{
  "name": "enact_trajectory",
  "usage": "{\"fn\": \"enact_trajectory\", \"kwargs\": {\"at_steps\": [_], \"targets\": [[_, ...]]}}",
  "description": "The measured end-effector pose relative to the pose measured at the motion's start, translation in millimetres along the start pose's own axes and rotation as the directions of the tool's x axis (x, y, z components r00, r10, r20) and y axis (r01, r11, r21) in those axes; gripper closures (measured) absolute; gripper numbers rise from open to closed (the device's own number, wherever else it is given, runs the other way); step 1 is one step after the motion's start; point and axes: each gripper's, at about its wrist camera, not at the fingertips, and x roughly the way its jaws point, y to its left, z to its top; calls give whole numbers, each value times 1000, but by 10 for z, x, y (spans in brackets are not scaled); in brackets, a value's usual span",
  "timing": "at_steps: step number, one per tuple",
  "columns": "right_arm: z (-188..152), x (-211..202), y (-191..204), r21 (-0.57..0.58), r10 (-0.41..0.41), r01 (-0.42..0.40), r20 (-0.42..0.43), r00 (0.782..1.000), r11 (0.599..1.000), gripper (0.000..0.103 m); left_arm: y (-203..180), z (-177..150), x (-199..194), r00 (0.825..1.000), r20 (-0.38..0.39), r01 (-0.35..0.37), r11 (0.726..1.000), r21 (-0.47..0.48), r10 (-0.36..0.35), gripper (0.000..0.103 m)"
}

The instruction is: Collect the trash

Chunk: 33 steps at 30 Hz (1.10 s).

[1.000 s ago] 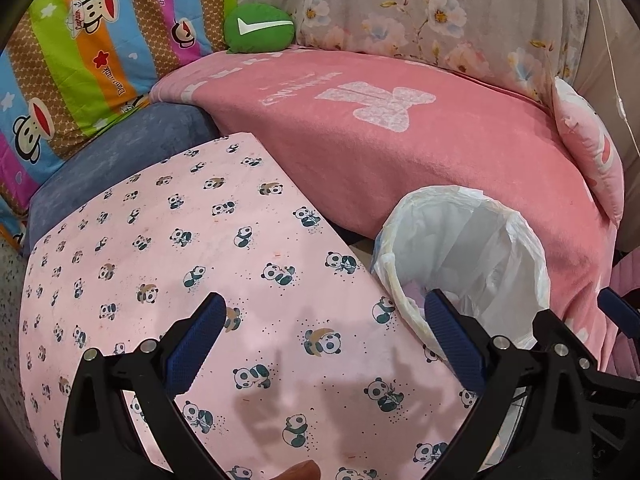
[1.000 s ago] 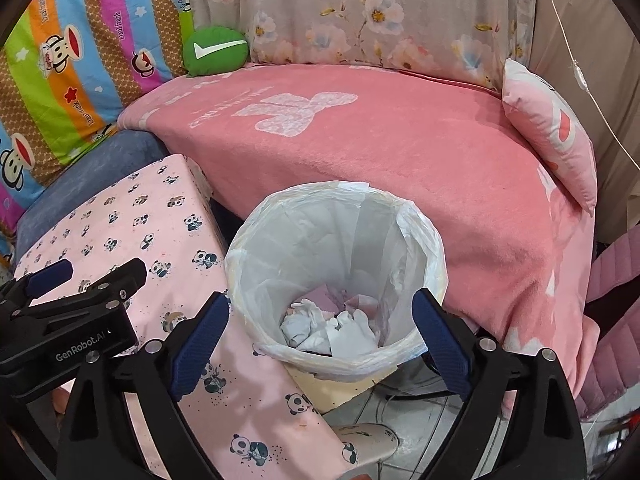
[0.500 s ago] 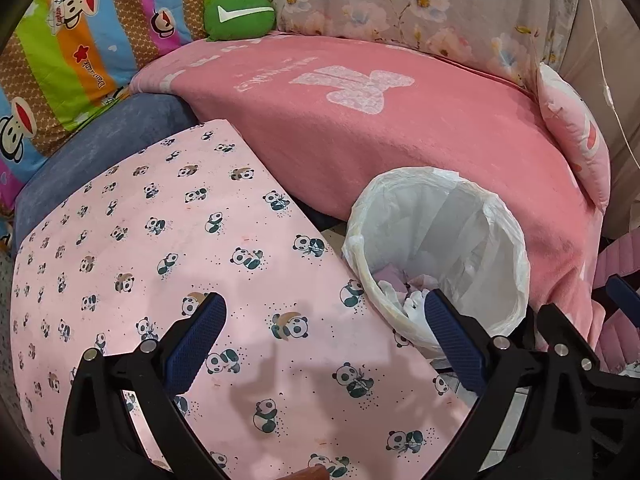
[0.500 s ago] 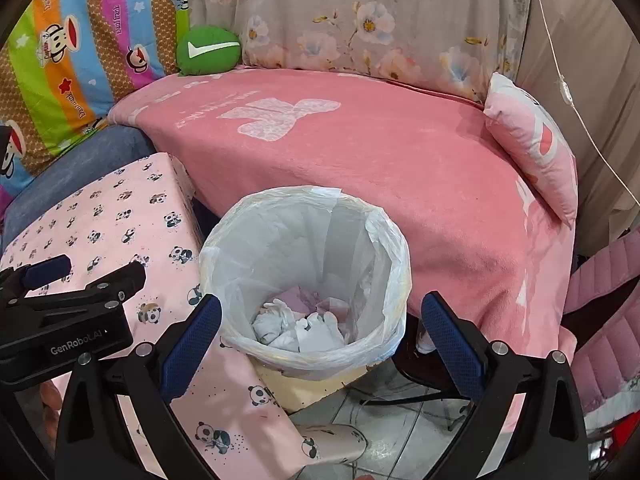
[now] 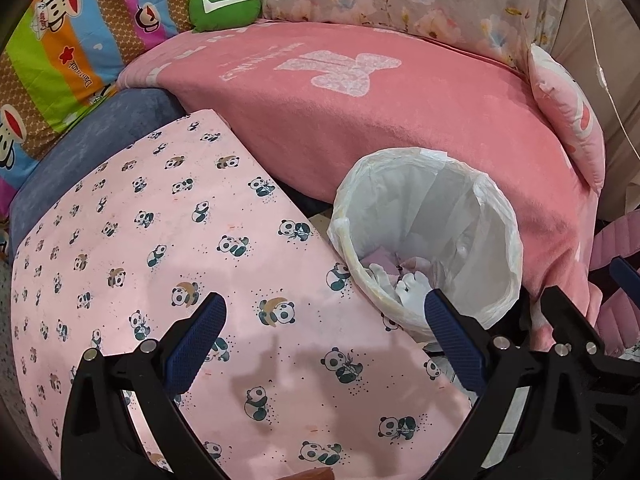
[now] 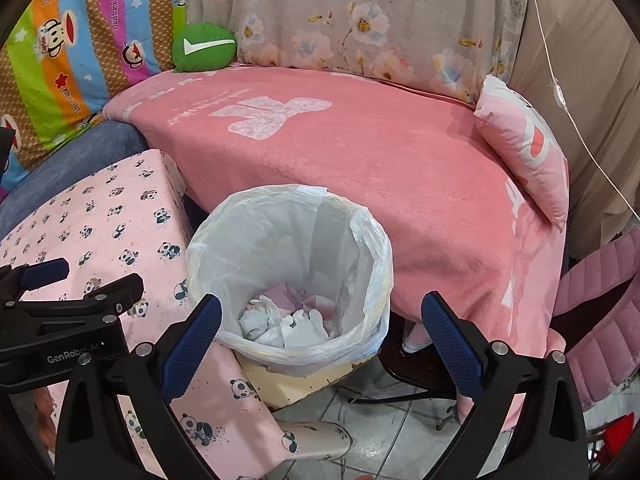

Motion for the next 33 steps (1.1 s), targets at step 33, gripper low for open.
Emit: {"fn": "enact_trajectory", "kwargs": {"at_steps": [33], "targets": [[-61,86,13,-7,-13,12,-24,1000,1000,4,10,-54,11,999,7,-36,999,-24,36,8]]}}
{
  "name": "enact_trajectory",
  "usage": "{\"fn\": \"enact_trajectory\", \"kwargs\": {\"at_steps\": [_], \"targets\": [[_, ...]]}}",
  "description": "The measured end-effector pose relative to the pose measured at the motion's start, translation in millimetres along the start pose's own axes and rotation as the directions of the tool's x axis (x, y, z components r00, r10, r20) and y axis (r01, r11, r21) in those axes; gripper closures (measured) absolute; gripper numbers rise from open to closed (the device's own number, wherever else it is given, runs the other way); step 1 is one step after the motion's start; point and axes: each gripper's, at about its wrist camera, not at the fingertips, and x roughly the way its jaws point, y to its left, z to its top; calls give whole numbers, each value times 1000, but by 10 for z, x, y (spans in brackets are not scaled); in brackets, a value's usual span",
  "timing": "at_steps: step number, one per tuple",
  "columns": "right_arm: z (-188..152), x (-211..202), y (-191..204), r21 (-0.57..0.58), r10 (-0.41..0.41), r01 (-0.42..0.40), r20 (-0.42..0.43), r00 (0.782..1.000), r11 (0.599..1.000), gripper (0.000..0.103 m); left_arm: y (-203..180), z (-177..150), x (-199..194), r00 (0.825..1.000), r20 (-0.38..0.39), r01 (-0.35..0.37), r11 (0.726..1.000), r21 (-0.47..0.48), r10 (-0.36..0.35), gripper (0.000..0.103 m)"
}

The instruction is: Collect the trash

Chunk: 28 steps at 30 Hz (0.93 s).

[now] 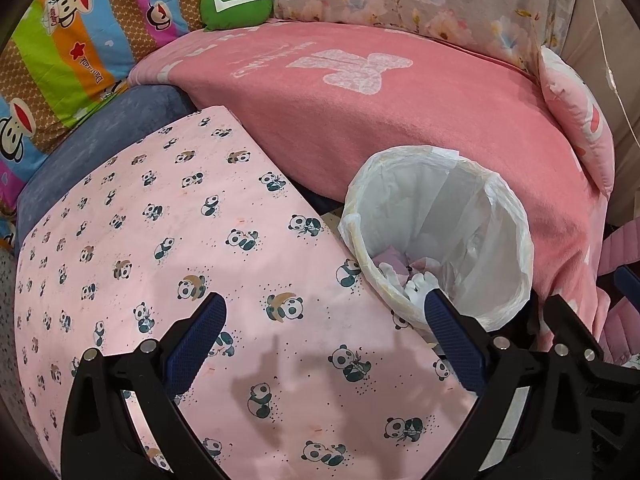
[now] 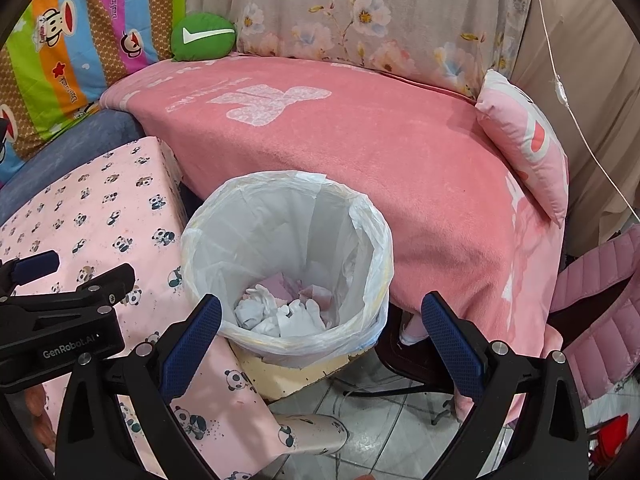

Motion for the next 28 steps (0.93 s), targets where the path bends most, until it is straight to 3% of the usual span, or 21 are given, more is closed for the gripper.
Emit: {"fn": "enact_trajectory", "kwargs": {"at_steps": [28], "targets": [[-5,-17,-26,7,-2,2,6,1000,1000,4,-42,10,-66,999,34,15,999,33,-16,8]]}}
